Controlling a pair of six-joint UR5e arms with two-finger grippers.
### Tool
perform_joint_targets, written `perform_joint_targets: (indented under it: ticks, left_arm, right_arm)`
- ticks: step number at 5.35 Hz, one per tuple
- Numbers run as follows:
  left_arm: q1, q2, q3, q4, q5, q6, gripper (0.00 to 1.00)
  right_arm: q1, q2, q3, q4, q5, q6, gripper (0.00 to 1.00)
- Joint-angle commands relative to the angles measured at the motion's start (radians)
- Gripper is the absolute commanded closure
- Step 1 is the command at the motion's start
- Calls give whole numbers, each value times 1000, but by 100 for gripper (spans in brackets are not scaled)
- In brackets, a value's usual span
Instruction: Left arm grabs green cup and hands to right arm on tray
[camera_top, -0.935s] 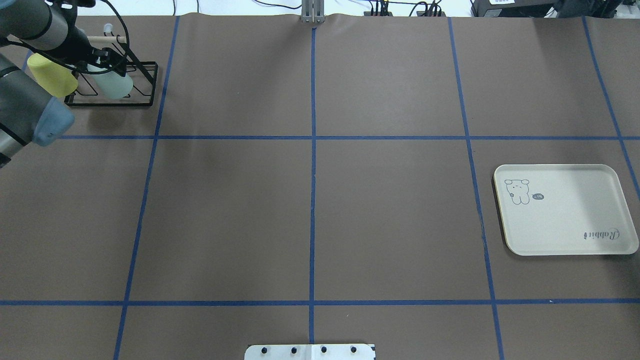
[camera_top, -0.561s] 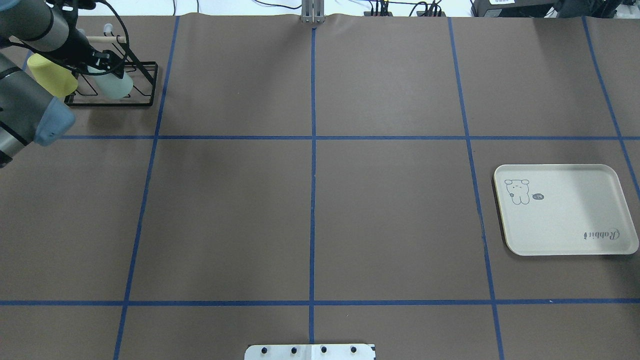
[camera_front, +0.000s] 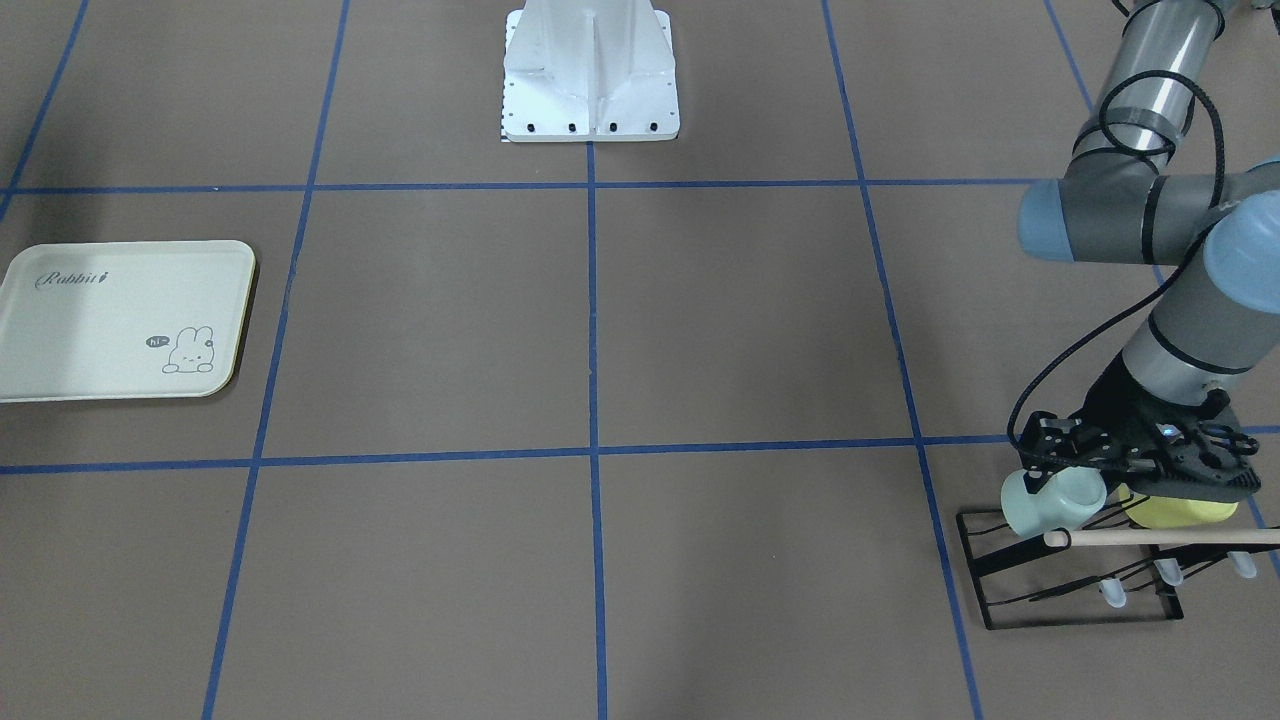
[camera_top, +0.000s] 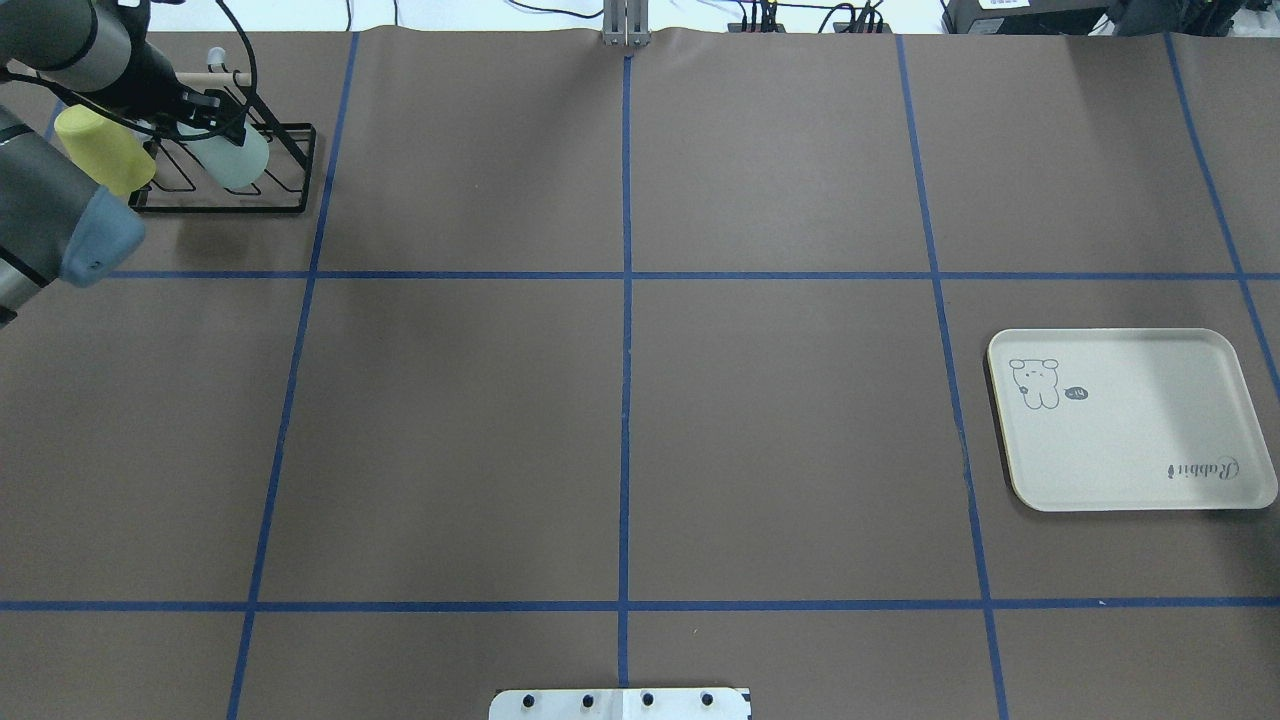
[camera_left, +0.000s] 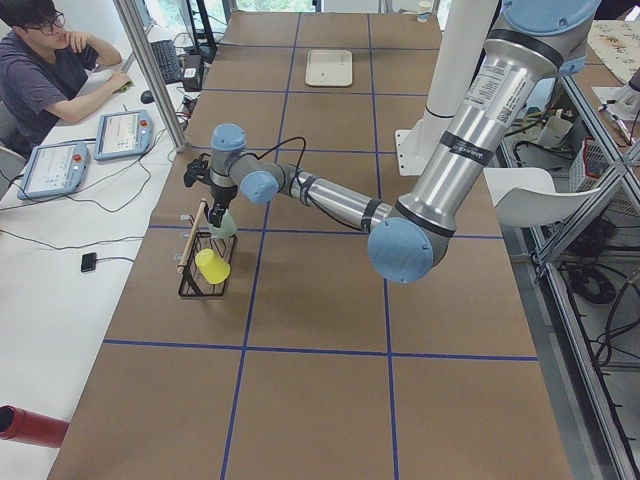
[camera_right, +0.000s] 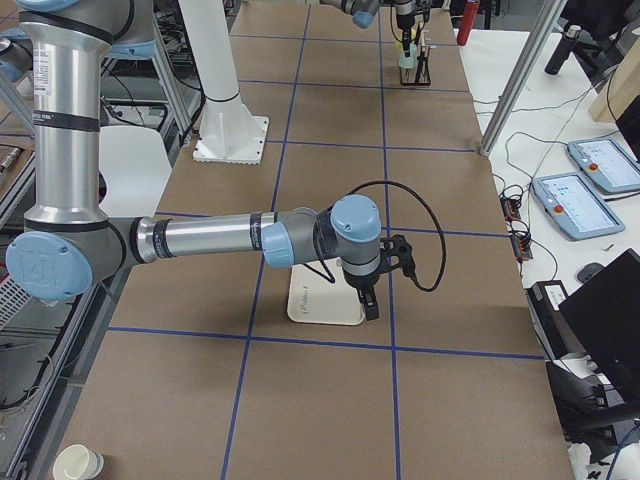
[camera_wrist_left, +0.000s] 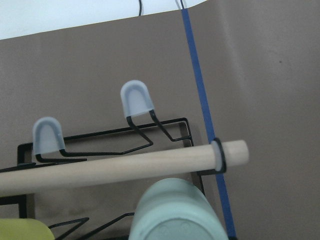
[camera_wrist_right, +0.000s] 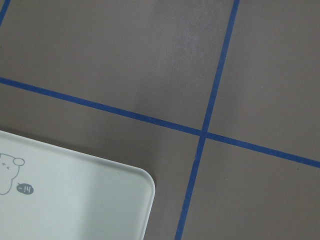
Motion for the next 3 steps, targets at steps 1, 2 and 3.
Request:
perform_joint_targets:
  ticks: [1, 2, 3]
  left_arm:
    - [-52, 12, -110, 44, -6, 0, 99]
    - [-65, 45, -241, 133, -6, 0, 99]
    - [-74, 56, -370, 238, -1, -9, 99]
  right_arm:
    - [-1, 0, 1, 0, 0, -1, 0]
    - [-1, 0, 1, 0, 0, 1, 0]
    - [-1, 2, 2, 0, 2, 1, 0]
